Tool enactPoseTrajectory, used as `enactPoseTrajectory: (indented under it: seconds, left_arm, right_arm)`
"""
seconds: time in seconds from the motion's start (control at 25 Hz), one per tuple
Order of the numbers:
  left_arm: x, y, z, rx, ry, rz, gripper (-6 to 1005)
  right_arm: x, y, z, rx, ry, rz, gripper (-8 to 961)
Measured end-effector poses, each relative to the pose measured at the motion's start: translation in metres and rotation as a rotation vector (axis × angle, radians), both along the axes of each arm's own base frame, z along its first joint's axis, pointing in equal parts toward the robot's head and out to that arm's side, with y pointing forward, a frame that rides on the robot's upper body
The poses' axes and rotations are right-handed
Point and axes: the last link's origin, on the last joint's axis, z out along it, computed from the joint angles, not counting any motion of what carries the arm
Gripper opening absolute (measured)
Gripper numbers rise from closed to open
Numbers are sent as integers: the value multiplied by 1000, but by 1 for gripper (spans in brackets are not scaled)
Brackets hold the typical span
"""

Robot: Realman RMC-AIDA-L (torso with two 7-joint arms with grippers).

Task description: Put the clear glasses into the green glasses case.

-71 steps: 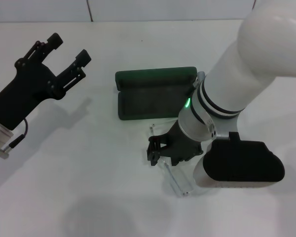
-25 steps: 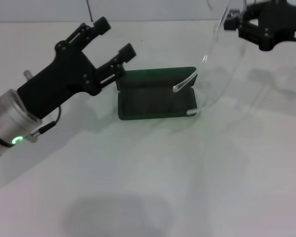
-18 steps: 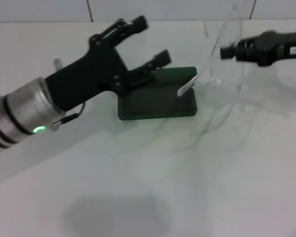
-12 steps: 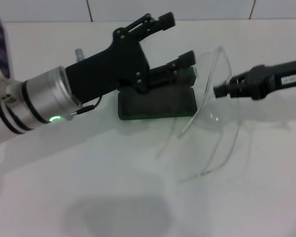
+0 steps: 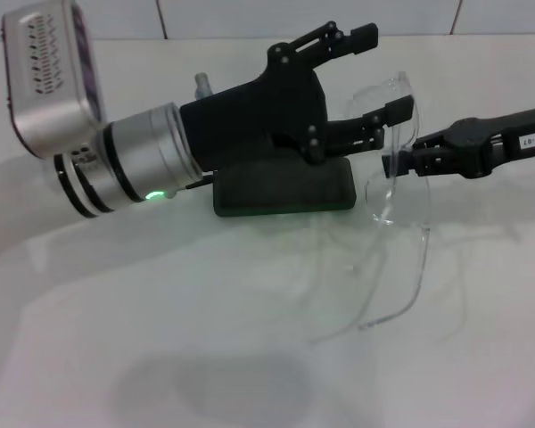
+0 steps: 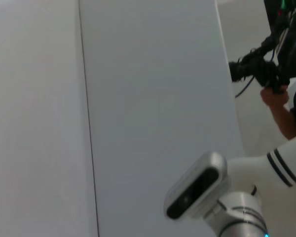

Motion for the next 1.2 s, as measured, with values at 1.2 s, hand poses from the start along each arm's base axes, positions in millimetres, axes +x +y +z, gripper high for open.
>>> enactPoseTrajectory:
  seconds: [1.2]
  left_arm:
    - [-31, -9, 21, 93, 0, 18, 818]
  right_arm:
    - [8, 16, 44, 248, 130, -93, 113]
